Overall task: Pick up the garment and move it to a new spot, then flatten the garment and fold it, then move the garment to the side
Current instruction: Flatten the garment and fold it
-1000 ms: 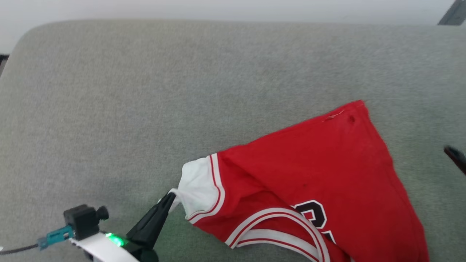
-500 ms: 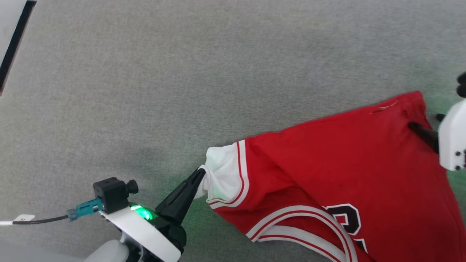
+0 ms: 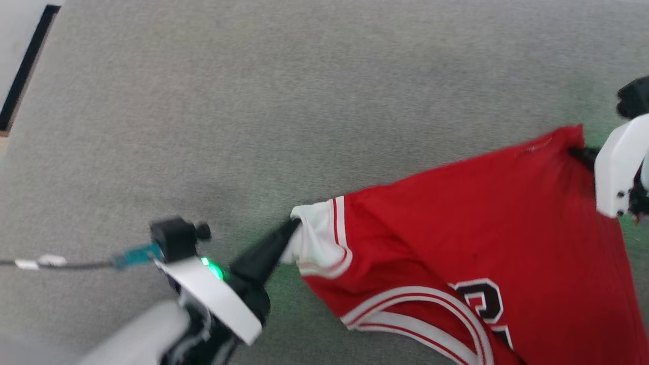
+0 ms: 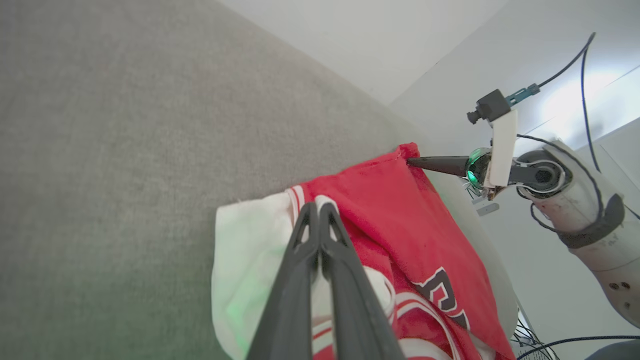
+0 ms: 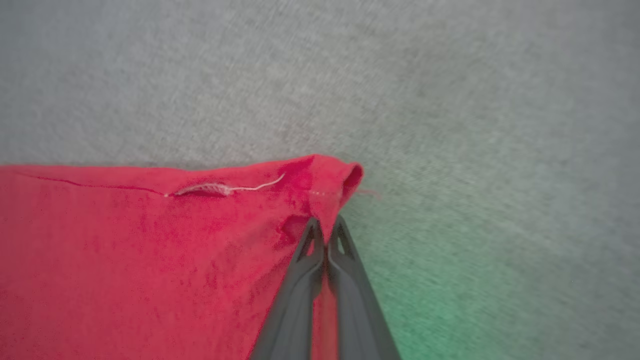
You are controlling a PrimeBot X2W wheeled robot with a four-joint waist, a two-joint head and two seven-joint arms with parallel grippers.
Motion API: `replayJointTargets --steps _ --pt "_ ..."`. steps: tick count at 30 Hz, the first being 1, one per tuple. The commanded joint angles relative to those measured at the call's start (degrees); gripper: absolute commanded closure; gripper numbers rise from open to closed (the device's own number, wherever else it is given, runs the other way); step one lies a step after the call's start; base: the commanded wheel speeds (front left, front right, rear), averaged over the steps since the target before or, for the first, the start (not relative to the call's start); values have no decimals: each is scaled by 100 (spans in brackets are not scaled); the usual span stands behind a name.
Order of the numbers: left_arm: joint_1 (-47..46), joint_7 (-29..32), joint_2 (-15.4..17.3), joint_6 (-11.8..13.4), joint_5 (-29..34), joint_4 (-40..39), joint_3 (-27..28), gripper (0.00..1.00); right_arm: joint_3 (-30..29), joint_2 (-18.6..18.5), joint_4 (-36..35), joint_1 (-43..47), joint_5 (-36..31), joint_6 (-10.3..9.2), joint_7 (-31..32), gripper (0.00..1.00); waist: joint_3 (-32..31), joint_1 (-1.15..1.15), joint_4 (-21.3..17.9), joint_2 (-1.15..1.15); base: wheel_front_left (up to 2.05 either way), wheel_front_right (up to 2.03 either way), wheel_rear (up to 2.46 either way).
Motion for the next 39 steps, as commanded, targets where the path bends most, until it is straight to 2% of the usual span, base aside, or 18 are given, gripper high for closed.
replayJointTargets --steps 1,9,15,18,23,27,32,34,39 --pt "-331 -29 90 13 -125 56 -45 100 -21 -31 84 -206 50 -5 -227 100 -80 0 -142 0 0 0 0" --pt "-1907 -12 495 13 -658 749 308 100 -417 246 650 -1500 -112 -5 -1339 100 102 0 -758 0 0 0 0" --pt "-3220 185 503 13 -1047 1459 698 100 -861 500 1016 -2484 -351 -4 -2155 100 381 0 -1052 0 0 0 0" --pt "-3985 358 482 14 -1321 2135 986 100 -1117 732 1304 -3110 -620 -5 -2662 100 478 0 -1199 0 0 0 0" --pt "-5251 342 367 14 -1323 3120 1359 100 -1396 1179 1804 -3992 -984 -10 -3362 100 507 0 -1398 0 0 0 0" --pt "-6167 164 329 14 -1207 3434 1579 100 -1571 1452 2311 -4577 -1251 -15 -3948 100 437 0 -1452 0 0 0 0" --pt "-6163 53 196 14 -1332 3186 1695 100 -1486 1531 2682 -4625 -1261 -16 -4129 100 347 0 -1405 0 0 0 0" --pt "-5902 57 259 14 -1278 3039 1560 100 -1400 1533 2767 -4490 -1189 -17 -4155 100 310 0 -1394 0 0 0 0" --pt "-4819 114 397 14 -1669 2327 1352 100 -1118 1355 2853 -3909 -932 -17 -4113 100 206 0 -1347 0 0 0 0"
